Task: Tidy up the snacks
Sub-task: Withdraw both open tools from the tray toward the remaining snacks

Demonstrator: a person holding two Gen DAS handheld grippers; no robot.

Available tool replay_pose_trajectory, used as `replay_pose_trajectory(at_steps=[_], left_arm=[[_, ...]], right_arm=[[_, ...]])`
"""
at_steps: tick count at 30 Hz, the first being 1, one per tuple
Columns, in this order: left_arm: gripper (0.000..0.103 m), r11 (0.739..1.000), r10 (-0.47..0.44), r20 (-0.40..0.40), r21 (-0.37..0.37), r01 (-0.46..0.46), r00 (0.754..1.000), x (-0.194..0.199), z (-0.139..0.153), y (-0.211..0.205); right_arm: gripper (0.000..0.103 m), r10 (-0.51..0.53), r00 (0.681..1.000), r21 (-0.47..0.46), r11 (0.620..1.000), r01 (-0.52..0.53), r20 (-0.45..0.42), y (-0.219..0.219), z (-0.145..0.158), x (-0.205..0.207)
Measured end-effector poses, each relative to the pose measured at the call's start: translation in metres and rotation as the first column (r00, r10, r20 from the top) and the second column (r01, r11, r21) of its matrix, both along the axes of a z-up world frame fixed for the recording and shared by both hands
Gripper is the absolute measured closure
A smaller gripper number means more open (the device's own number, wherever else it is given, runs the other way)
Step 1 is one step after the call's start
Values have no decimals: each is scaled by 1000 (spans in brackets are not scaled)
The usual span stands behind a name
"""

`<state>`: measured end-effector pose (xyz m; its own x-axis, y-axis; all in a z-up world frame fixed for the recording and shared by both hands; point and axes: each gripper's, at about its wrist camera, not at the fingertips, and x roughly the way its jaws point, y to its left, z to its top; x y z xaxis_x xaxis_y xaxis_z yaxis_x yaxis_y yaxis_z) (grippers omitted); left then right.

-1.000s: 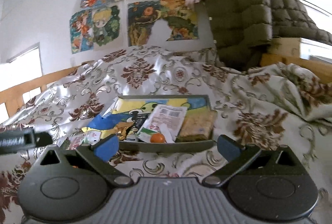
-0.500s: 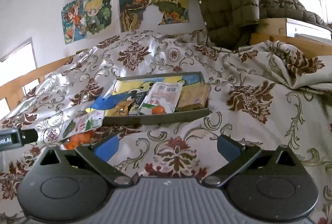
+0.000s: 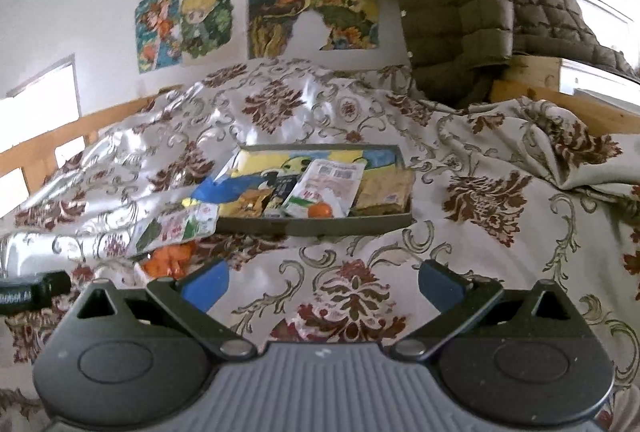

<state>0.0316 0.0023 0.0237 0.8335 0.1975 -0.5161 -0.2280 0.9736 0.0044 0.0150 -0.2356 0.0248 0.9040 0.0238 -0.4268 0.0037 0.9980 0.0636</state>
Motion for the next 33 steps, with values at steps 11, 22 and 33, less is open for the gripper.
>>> replay_pose_trajectory(at_steps=[11,22,33], left_arm=[[1,998,52,-56,-15,-53,997,21,-19,22],[1,999,35,-86,30,-32,996,42,-32,17],[1,1000,7,-104,3,-7,995,70,-33,21]], right_arm=[[0,49,992,23,999,-47,-120,7,-25,28],[0,119,972,-57,989,-133,-201,31,-44,53],[0,200,959,-70,974,-217,-202,47,-44,69]])
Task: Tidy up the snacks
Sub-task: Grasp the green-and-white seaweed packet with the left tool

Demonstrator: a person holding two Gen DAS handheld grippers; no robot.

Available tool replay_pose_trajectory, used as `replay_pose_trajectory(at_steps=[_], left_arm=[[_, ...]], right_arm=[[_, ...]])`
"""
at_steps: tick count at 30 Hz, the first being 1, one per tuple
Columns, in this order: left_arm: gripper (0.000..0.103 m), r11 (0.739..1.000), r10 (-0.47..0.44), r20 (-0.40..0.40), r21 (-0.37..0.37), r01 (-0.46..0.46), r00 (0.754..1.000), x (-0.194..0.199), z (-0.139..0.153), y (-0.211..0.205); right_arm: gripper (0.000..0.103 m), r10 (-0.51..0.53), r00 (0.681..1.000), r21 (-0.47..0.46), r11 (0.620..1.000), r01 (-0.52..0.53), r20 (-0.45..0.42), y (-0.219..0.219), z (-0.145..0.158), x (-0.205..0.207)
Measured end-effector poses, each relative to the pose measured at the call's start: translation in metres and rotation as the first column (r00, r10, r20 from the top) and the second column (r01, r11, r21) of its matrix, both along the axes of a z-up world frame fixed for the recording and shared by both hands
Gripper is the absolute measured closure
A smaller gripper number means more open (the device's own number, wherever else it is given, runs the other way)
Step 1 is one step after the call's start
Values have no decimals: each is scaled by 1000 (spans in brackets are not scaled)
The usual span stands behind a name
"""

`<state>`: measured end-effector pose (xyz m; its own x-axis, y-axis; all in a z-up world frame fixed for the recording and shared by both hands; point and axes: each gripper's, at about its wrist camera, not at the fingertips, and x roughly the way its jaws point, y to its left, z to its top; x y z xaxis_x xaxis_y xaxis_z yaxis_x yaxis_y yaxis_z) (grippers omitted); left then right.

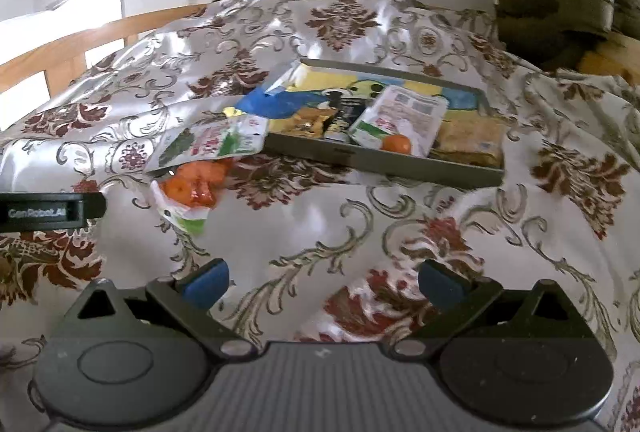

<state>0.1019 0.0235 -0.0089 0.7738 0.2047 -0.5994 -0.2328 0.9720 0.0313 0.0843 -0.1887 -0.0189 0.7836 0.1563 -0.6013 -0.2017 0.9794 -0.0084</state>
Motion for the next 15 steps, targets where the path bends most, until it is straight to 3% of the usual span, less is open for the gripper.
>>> replay_pose_trajectory(at_steps=[7,15], left_arm=[[1,998,-30,-9,49,30,1000,20,5,12],[1,980,-147,-68,125,155,987,55,10,32]], right_arm=[[0,131,991,12,991,-131,-23,26,-2,24],[0,284,959,5,959,-284,5,56,-14,48]])
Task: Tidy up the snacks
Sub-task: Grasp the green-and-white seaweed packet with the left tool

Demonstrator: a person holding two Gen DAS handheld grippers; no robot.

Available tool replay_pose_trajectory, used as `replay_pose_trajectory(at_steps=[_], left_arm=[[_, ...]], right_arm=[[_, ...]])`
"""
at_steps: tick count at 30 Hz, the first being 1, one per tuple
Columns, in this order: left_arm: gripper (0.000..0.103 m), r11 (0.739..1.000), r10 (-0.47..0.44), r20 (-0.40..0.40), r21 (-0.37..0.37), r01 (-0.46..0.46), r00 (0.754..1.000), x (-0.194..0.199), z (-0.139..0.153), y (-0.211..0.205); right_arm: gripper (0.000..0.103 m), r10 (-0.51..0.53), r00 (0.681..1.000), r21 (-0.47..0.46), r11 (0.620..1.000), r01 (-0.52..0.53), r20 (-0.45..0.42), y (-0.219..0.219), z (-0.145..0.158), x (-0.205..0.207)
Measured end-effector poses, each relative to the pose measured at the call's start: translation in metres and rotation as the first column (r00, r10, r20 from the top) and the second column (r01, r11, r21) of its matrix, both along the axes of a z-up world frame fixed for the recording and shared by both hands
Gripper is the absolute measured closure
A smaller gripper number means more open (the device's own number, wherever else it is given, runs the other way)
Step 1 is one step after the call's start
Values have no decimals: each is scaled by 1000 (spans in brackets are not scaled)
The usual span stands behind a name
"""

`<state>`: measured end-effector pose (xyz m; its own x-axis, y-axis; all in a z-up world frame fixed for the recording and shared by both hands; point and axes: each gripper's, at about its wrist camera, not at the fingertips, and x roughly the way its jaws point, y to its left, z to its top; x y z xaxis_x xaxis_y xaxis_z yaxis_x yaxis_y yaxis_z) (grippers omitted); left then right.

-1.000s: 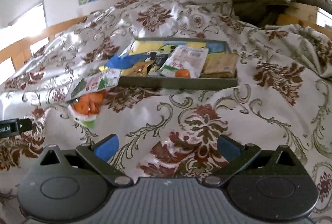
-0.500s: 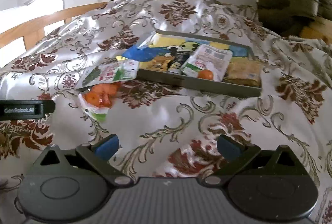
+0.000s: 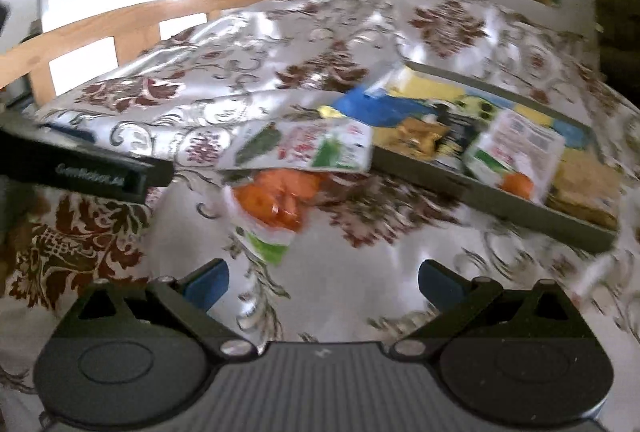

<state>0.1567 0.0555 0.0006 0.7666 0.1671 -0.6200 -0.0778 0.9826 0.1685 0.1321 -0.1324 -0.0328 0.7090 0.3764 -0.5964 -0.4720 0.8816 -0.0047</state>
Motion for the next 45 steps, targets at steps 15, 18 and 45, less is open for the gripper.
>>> replay_pose_trajectory(at_steps=[15,18,45], left_arm=[[1,962,-260,-54,-94,255,964,112,5,11],[1,950,-293,-82,-132,281,953,139,4,12],[15,722,-656,-319,-531,444,685,208,-37,0]], right_arm=[[0,130,989,37,990,-133,63,53,-26,54],[0,108,993,69,991,-111,54,57,-32,64],[27,130,987,207,972,-108,-95,30,-39,93]])
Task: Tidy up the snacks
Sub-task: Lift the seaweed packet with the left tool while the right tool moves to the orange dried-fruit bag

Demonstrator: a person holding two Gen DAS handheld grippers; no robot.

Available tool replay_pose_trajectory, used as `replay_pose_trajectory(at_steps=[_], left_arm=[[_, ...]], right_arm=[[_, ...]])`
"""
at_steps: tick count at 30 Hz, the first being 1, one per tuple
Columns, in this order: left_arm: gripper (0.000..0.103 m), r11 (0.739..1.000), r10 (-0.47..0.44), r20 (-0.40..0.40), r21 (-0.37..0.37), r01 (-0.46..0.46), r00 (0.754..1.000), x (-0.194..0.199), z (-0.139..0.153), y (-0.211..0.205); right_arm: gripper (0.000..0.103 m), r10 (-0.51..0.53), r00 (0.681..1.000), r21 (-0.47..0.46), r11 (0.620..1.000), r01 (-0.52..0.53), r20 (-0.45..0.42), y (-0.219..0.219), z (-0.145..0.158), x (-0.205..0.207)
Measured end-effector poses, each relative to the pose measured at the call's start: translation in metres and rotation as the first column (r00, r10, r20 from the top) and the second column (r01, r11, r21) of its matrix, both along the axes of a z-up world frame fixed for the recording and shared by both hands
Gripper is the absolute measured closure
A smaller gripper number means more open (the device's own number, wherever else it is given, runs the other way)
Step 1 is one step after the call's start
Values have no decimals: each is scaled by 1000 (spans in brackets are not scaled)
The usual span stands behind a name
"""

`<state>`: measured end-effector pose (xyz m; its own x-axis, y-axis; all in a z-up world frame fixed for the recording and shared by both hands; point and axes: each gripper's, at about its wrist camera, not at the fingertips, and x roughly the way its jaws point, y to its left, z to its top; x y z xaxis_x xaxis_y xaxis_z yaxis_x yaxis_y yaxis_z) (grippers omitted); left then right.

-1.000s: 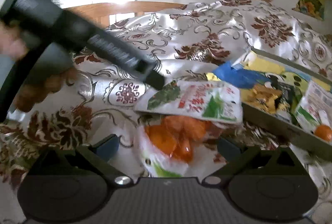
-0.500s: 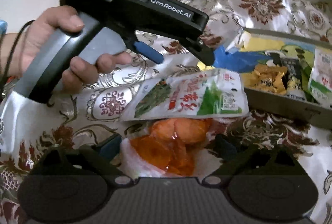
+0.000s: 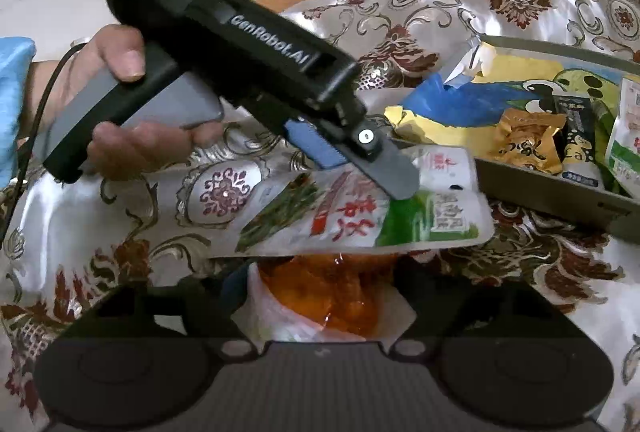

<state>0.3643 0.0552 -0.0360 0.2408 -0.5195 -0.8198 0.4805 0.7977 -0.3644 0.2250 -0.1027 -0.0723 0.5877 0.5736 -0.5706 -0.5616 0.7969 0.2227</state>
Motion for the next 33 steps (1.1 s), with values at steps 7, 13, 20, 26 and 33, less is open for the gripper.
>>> replay_pose_trajectory(at_steps=[7,13,20,26,33], left_arm=[[31,998,65,-3,-23,-65,998,-35,8,-4],[50,992,77,-47,-93,-81,996,-78,9,-6],[57,981,43,-80,-183,-57,996,-130,-8,-26],[41,983,57,-89,-170,-71,994,-138,-15,-33],[52,989,2,-88,-150,-15,996,-137,-22,-45]], right_arm=[[29,85,996,-131,988,-81,27,-12,9,-26],[29,154,988,-265,953,-145,13,-23,15,-49],[23,190,982,-398,900,-180,-15,-51,14,-83],[21,135,990,-363,921,-141,-44,-67,19,-88],[16,119,991,-361,924,-130,-53,-79,17,-85]])
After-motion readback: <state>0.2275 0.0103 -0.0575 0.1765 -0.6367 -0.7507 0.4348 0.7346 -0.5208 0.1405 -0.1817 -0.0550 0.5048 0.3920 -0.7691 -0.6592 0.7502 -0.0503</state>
